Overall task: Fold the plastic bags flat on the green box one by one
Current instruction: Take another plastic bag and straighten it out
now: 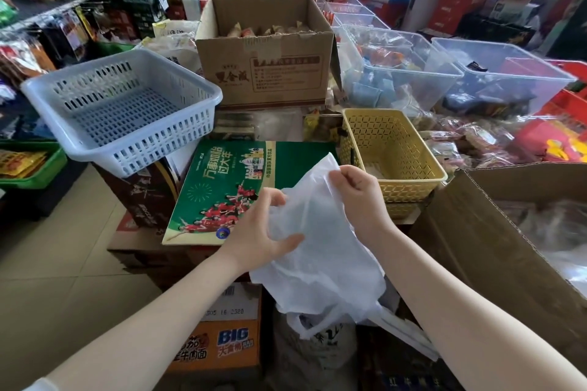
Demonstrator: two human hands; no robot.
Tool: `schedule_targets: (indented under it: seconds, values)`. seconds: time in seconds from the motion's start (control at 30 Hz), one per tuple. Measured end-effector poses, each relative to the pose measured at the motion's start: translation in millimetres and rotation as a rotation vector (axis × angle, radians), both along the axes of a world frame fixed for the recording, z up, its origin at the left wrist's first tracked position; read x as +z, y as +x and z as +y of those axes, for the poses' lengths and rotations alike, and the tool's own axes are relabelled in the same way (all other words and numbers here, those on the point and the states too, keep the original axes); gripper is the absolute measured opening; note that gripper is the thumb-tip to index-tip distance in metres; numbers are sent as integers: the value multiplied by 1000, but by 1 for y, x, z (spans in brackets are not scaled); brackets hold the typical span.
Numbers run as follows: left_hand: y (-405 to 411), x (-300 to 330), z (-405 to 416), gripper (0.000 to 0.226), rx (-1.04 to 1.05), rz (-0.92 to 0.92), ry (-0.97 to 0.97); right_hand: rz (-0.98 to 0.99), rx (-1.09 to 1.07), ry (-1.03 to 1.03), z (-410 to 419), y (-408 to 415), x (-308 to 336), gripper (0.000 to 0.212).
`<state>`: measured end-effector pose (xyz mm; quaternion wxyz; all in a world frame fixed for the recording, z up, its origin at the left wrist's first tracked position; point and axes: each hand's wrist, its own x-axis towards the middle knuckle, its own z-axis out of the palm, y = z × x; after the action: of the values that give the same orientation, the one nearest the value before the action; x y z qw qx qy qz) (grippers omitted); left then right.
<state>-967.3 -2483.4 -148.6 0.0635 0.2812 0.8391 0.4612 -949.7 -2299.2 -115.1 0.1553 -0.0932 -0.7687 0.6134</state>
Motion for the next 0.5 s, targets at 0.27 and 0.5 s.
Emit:
schedule_targets:
  seconds: [0.27,0.5]
  values:
    - [2,-10,11,9,16,6,14,-47,-36,-91,1,2,-7,28]
    - [-3,-16,-3,15,179,65,88,24,-160,149,28,-5,-8,20]
